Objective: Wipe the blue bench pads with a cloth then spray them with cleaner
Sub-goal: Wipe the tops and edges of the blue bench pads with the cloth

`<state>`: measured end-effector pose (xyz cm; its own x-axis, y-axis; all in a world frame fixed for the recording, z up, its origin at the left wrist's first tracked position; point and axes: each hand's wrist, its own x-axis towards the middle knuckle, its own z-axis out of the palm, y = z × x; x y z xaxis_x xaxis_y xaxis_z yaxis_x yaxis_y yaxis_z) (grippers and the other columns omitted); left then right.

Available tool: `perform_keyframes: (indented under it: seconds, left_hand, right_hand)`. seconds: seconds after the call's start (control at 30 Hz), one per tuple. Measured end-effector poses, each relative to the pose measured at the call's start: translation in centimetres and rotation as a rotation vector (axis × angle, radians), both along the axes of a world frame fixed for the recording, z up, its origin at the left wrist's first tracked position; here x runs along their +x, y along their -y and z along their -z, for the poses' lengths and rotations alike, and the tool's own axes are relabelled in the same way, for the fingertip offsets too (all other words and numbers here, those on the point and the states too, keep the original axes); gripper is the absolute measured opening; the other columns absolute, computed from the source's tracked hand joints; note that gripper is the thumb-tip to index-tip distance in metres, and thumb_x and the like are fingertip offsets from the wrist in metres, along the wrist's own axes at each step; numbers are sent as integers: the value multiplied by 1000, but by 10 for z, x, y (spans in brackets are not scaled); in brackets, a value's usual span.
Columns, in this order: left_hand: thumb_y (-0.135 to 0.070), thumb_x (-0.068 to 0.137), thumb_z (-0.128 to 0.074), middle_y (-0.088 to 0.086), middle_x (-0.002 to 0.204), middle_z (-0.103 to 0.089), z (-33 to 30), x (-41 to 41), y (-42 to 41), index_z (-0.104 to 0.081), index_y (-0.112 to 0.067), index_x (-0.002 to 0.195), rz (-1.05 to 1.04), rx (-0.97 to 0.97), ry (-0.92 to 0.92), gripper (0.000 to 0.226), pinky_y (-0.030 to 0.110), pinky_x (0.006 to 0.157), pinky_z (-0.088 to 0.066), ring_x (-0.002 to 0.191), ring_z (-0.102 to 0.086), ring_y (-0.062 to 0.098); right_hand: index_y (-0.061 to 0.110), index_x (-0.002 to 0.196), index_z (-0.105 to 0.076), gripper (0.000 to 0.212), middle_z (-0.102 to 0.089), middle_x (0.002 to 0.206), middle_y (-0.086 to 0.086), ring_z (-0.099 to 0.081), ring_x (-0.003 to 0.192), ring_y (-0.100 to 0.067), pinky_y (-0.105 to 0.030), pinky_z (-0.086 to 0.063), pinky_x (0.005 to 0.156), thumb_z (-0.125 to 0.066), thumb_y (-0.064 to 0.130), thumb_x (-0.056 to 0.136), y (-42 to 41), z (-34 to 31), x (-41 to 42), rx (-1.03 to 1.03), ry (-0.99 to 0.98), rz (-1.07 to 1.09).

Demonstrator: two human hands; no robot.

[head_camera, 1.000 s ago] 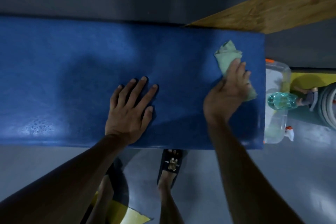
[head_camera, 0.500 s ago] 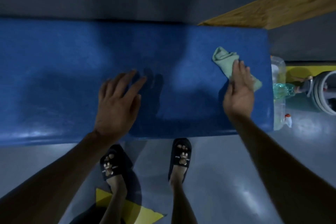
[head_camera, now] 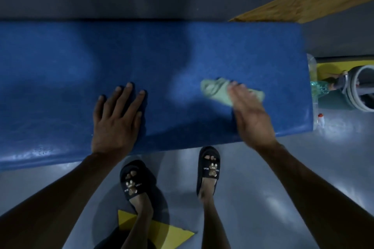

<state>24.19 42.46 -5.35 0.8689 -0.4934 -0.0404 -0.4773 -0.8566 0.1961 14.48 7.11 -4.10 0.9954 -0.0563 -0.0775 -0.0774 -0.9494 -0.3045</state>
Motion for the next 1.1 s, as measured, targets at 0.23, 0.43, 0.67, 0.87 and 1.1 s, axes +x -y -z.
perform_keyframes:
  seconds: [0.23, 0.43, 0.67, 0.87, 1.1]
  left_hand:
    - [-36, 104, -30, 4, 164, -19, 0, 0, -1, -25, -28, 156, -10, 16, -40, 53, 54, 120, -12, 150, -17, 30]
    - [-35, 100, -40, 3, 164, -19, 0, 0, -4, -26, -28, 155, 10, -6, -50, 58, 54, 120, -11, 151, -17, 29]
    - [-35, 104, -32, 5, 163, -21, 1, -2, 0, -28, -27, 155, -6, -21, -11, 51, 53, 120, -9, 150, -18, 30]
    - [-35, 104, -32, 5, 163, -22, 1, -3, 3, -27, -28, 155, -28, -5, 5, 52, 53, 120, -11, 149, -19, 30]
    - [-36, 102, -32, 3, 164, -19, -2, -3, 6, -25, -30, 155, -43, 32, -29, 54, 53, 120, -10, 150, -17, 30]
  right_hand:
    - [-2, 146, -44, 49, -42, 153, -21, -37, 143, -42, -46, -24, 119, -44, 4, 98, -139, 21, 7, 28, 359, 824]
    - [14, 152, -40, 60, -35, 160, -2, -25, 151, -19, -44, -28, 121, -49, -3, 95, -185, -2, -28, 149, 103, 5]
    - [4, 157, -22, 59, -23, 163, -16, -18, 152, -30, -55, -22, 120, -40, 6, 101, -18, 2, -73, 35, 102, 705]
    - [-1, 148, -41, 52, -36, 157, -19, -31, 147, -37, -44, -23, 122, -39, 12, 98, -176, 13, -21, 134, 214, 742]
    - [12, 154, -36, 64, -32, 161, -8, -28, 150, -24, -43, -29, 121, -53, -4, 93, -95, 13, -46, 28, 104, -166]
